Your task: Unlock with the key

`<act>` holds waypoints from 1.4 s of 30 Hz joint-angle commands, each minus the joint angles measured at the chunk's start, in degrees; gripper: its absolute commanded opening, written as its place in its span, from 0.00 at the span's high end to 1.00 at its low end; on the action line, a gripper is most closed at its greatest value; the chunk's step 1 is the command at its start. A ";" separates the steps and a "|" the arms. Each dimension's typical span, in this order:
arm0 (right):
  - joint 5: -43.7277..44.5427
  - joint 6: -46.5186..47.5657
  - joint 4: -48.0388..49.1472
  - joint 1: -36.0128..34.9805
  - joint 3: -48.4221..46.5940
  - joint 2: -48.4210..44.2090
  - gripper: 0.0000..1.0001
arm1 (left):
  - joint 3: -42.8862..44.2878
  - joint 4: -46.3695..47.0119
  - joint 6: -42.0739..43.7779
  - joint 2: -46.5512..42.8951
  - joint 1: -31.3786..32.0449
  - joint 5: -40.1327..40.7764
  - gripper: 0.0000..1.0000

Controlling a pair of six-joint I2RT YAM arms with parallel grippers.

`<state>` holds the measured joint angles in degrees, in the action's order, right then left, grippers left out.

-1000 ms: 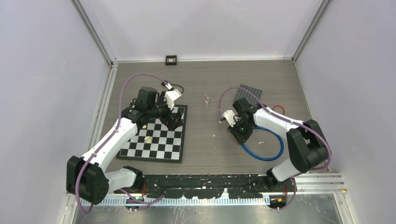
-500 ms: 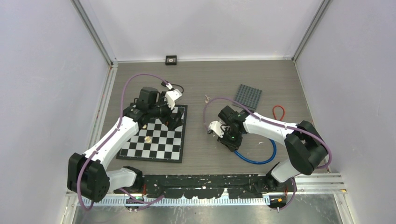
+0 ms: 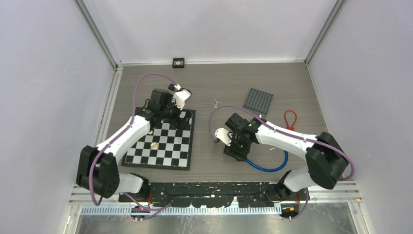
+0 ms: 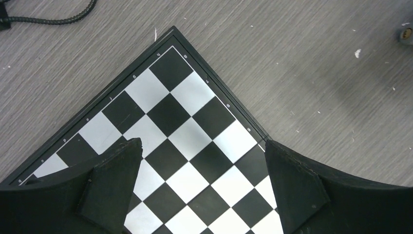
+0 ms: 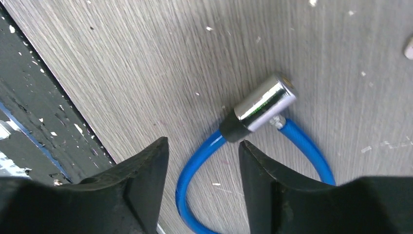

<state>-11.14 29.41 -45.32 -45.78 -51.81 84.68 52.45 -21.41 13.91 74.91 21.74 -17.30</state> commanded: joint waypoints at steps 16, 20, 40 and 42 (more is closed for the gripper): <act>5.72 -0.65 6.02 3.35 3.24 3.60 0.43 | 9.84 7.09 -1.64 11.01 0.15 -2.78 0.00; 3.43 -0.59 5.42 2.07 1.46 3.91 0.60 | 12.21 7.16 -1.82 14.48 0.15 -2.36 0.00; 3.82 -4.90 1.59 1.43 0.28 -9.64 0.31 | 49.15 -4.82 -10.83 48.26 4.48 -7.08 0.08; 3.91 -4.97 1.64 4.01 1.37 -12.53 0.31 | 52.55 -5.51 -11.04 51.11 5.81 -6.76 0.13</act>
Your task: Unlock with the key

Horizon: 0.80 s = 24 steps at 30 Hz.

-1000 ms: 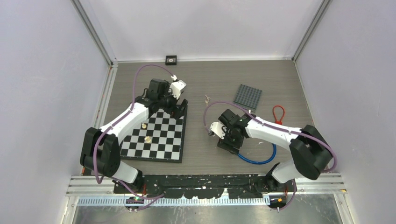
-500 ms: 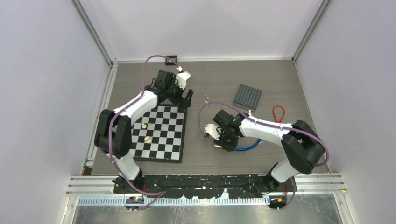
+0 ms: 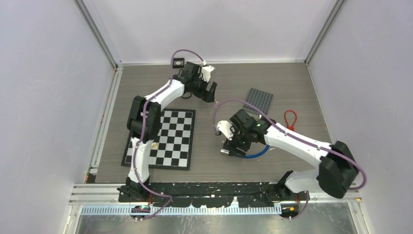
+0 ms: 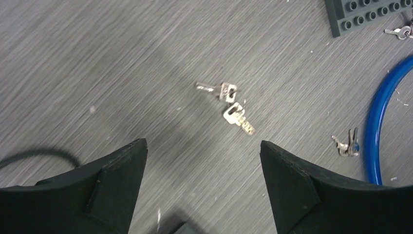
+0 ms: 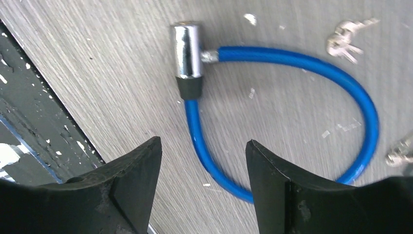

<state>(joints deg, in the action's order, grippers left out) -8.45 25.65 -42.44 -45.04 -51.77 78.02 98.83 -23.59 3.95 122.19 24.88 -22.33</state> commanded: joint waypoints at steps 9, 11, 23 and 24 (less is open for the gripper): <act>-2.31 -2.36 -0.08 12.82 3.64 -13.07 0.32 | 16.78 -9.27 -0.90 11.79 6.67 3.40 0.37; -2.51 -2.25 -0.02 13.33 3.78 -13.09 0.33 | 17.41 -10.15 0.14 12.44 7.28 4.08 0.41; -2.89 -2.05 -0.36 13.66 4.37 -11.65 0.35 | 20.28 -11.26 3.12 15.44 9.78 12.71 0.53; -2.87 -2.03 -0.43 13.68 4.33 -11.50 0.35 | 20.77 -11.65 3.23 15.85 9.78 12.66 0.54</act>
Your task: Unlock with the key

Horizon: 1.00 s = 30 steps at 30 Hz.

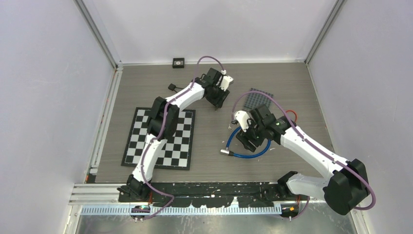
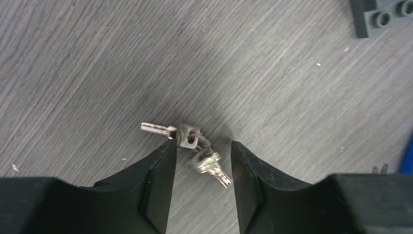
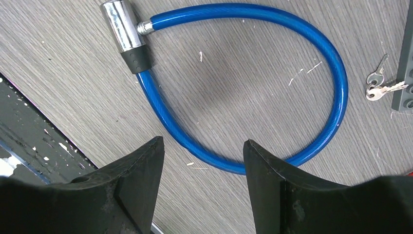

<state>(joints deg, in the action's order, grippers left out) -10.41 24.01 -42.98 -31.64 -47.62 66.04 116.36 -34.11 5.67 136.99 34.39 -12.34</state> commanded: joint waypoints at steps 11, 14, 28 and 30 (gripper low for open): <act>-0.14 -0.40 0.18 0.26 -0.02 1.56 0.36 | 4.08 -2.02 0.93 1.42 0.40 0.50 0.78; 0.11 -0.52 0.18 0.26 -0.03 1.72 0.36 | 3.94 -2.04 0.99 0.96 0.40 0.38 0.84; 0.40 -0.61 0.26 0.35 0.06 0.84 0.37 | -2.90 1.64 1.74 -7.04 0.24 -1.03 1.00; 0.40 -0.61 0.27 0.39 0.00 0.77 0.37 | -3.73 2.18 1.73 -7.87 0.18 -0.67 1.00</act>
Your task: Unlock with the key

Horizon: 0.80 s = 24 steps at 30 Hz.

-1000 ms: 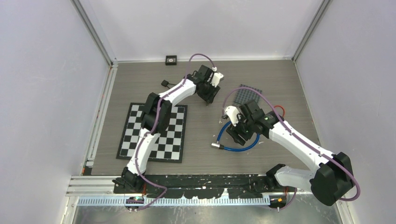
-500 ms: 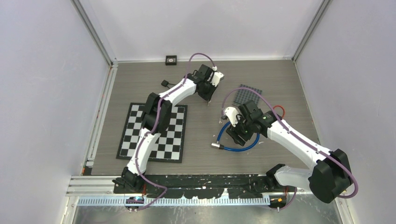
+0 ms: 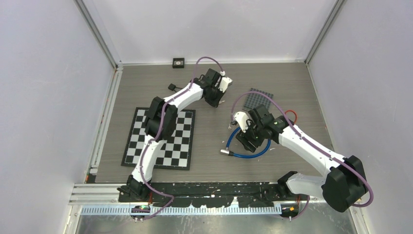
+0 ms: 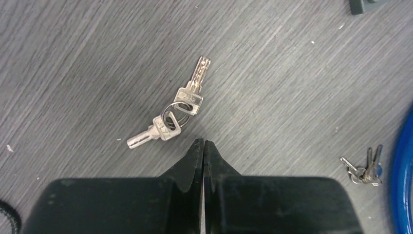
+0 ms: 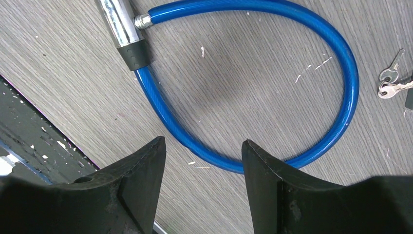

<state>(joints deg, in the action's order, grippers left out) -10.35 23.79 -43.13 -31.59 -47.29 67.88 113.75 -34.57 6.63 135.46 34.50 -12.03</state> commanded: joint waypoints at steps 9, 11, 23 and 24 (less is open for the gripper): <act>0.77 -0.24 0.51 0.39 -0.17 -1.08 0.37 | 2.53 1.66 5.23 -4.44 0.06 2.71 0.66; 0.85 -0.21 0.49 0.39 -0.12 -0.99 0.37 | 3.76 1.08 9.09 -3.20 -0.04 2.57 0.61; 1.98 -0.15 0.60 1.08 -0.09 0.50 0.38 | 15.04 -7.88 24.85 5.00 -0.87 0.22 0.22; 2.07 -0.08 0.55 1.09 -0.09 0.63 0.38 | 16.03 -8.76 25.20 5.89 -1.01 -0.66 0.22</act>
<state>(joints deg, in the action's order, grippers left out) -9.06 23.81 -43.13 -30.87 -47.24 67.92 125.19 -38.09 26.59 138.04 34.15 -10.31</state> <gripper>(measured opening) 0.626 0.778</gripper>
